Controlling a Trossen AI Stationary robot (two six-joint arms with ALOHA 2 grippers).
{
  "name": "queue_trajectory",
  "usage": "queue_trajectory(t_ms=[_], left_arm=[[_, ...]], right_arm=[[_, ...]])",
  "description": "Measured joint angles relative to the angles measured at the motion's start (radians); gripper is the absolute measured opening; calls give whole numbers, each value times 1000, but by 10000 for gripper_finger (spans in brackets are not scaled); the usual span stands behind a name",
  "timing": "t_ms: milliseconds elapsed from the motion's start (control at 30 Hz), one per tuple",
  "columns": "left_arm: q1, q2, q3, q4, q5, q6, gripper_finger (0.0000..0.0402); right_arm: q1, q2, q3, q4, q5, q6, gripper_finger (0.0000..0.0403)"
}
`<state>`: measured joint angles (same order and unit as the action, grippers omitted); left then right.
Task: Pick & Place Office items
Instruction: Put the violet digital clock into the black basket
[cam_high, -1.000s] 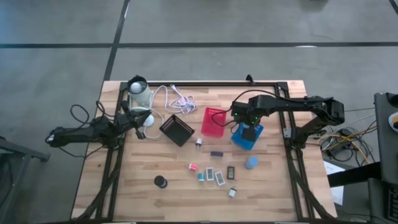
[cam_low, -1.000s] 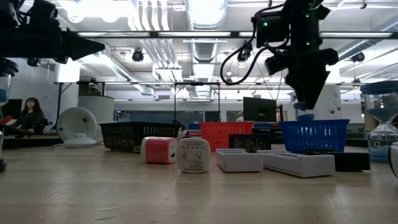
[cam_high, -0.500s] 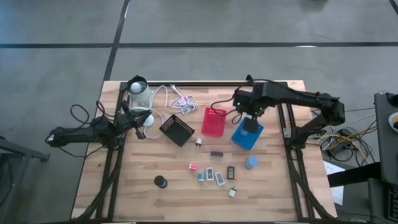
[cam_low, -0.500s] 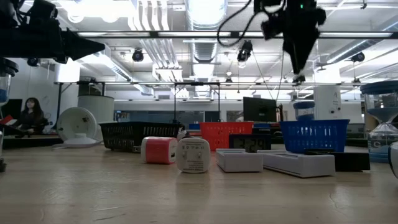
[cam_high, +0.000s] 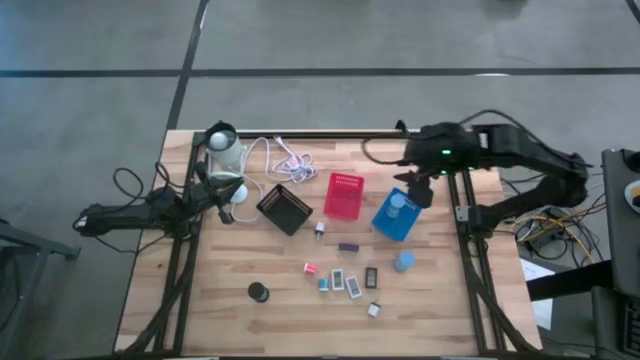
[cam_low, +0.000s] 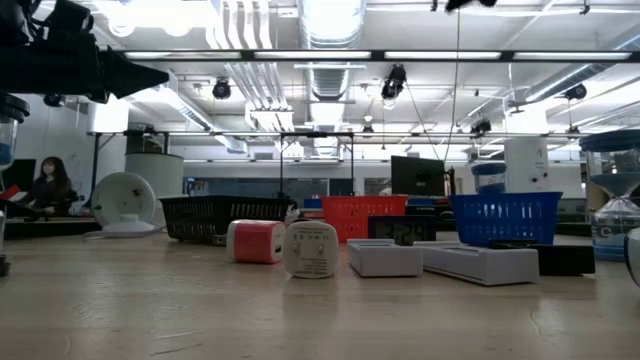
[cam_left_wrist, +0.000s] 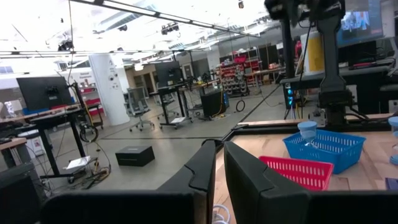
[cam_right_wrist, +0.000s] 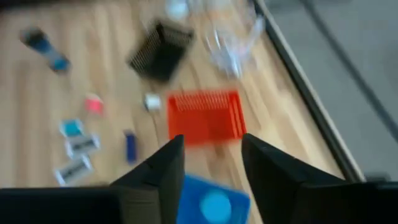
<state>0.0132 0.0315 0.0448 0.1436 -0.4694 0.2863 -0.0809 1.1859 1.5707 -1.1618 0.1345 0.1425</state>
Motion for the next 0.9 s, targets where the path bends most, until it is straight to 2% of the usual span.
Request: queue_trajectory(t_ms=[233, 400, 633, 800, 900], left_arm=[[0, 0, 0, -6, 0, -1, 39], [0, 0, 0, -6, 0, -2, 39], [0, 0, 0, -6, 0, 0, 39], [-1, 0, 0, -6, 0, 1, 39], [-1, 0, 0, -6, 0, 1, 39]], right_arm=[[101, -240, -217, 431, -4, -68, 58], [119, -391, -402, 602, -30, -77, 16], [120, -558, -669, 717, -128, -80, 9], [120, -598, -826, 722, -135, -54, 8], [120, -617, -919, 817, -135, -59, 8]])
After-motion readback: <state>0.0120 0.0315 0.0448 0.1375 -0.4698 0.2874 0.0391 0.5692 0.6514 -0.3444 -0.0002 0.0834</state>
